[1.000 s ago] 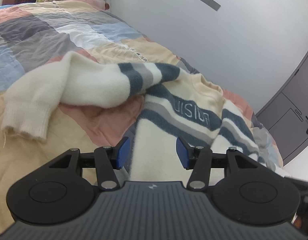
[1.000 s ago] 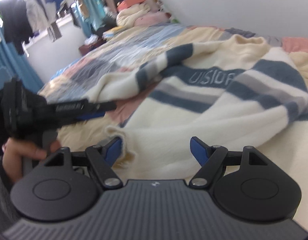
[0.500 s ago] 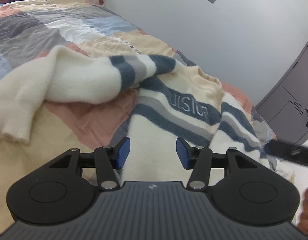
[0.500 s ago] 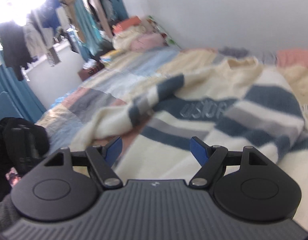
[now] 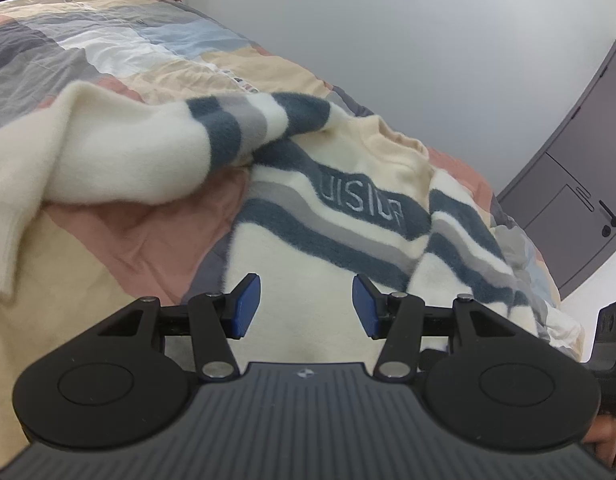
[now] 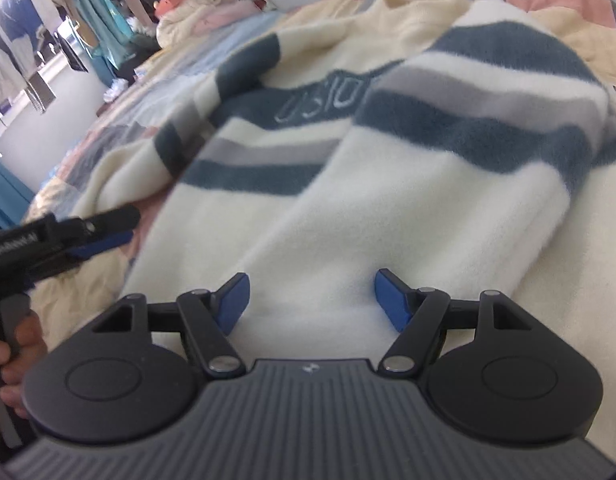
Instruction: Fold large clothes
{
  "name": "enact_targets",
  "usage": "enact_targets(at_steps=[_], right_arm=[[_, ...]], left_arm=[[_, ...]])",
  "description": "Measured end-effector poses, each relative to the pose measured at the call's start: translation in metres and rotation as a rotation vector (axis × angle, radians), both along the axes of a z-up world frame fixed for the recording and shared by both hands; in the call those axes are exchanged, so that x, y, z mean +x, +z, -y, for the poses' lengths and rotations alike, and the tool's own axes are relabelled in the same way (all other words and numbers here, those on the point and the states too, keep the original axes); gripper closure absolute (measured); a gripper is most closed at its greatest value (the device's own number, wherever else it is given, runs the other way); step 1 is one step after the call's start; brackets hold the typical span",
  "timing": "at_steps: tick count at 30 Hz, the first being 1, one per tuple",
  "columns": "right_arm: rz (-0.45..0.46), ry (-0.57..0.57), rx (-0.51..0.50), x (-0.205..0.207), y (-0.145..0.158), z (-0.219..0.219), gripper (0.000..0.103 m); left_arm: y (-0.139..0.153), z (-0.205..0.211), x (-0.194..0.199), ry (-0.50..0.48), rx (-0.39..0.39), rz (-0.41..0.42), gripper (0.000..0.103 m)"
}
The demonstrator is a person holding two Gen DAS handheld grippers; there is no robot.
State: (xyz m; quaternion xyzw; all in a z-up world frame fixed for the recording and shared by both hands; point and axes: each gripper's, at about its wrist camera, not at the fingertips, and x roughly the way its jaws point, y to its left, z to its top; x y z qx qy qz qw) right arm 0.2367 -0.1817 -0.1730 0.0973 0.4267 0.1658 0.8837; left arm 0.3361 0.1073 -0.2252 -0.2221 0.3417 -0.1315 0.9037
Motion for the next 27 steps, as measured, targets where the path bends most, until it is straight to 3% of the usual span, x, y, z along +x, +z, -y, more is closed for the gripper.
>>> enact_targets(at_steps=[6,10,15,19,22,23,24,25,27], right_arm=[[0.06,-0.071,0.031,-0.017,0.016,0.015,0.032],[0.095,-0.195,0.037,-0.028,0.022,0.036,0.032],[0.156,-0.324,-0.07,-0.03,0.028,0.049,0.031],[0.056,-0.369,0.042,-0.018,0.012,0.067,0.031],[-0.056,-0.355,0.195,-0.009,-0.007,0.074,0.03],[-0.094,-0.334,0.258,-0.005,-0.014,0.074,0.033],[-0.118,-0.314,0.304,-0.004,-0.019,0.074,0.044],[-0.123,-0.31,0.31,-0.005,-0.02,0.072,0.059],[-0.096,-0.3,0.272,-0.006,-0.016,0.068,0.078]], left_arm=[[-0.002,0.006,-0.002,-0.019,0.009,0.002,0.046],[-0.002,0.009,-0.003,-0.019,0.015,0.002,0.046],[-0.002,0.01,-0.005,-0.017,0.019,0.003,0.046],[-0.002,0.012,-0.004,-0.016,0.019,0.006,0.046],[-0.003,0.013,-0.004,-0.021,0.019,0.002,0.046],[-0.004,0.013,-0.004,-0.027,0.017,-0.002,0.046],[-0.005,0.015,-0.004,-0.034,0.014,-0.006,0.046],[-0.006,0.016,-0.004,-0.04,0.016,-0.01,0.046],[-0.007,0.018,-0.006,-0.048,0.025,-0.01,0.046]])
